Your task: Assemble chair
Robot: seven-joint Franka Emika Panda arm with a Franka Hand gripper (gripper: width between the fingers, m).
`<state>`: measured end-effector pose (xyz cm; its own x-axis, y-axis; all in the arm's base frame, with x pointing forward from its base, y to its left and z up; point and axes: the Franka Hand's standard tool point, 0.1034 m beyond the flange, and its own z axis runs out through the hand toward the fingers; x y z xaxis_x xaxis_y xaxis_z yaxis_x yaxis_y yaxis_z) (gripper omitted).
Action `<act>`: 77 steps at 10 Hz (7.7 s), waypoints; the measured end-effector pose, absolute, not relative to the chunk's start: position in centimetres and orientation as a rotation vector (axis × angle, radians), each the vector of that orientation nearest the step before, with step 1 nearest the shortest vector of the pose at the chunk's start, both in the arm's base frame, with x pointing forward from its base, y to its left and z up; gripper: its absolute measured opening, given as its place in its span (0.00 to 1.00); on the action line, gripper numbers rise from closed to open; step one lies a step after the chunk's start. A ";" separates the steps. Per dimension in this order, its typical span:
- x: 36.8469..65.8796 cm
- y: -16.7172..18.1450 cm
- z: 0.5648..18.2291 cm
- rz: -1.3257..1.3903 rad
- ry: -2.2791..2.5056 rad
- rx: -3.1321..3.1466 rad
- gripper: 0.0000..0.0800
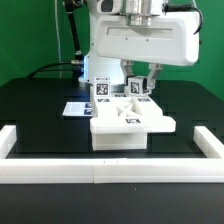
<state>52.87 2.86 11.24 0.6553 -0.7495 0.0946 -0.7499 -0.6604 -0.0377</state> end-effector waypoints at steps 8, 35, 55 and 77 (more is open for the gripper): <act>52.9 3.1 11.2 0.151 -1.969 2.482 0.36; 52.8 2.5 11.0 0.145 -0.447 3.067 0.36; 52.9 3.0 11.0 0.132 -2.304 2.209 0.36; 52.8 3.7 10.8 0.111 -2.000 2.503 0.81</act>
Offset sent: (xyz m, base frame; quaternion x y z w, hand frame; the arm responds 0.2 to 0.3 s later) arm 0.0000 0.0000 0.0000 0.0000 0.0000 0.1938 0.9810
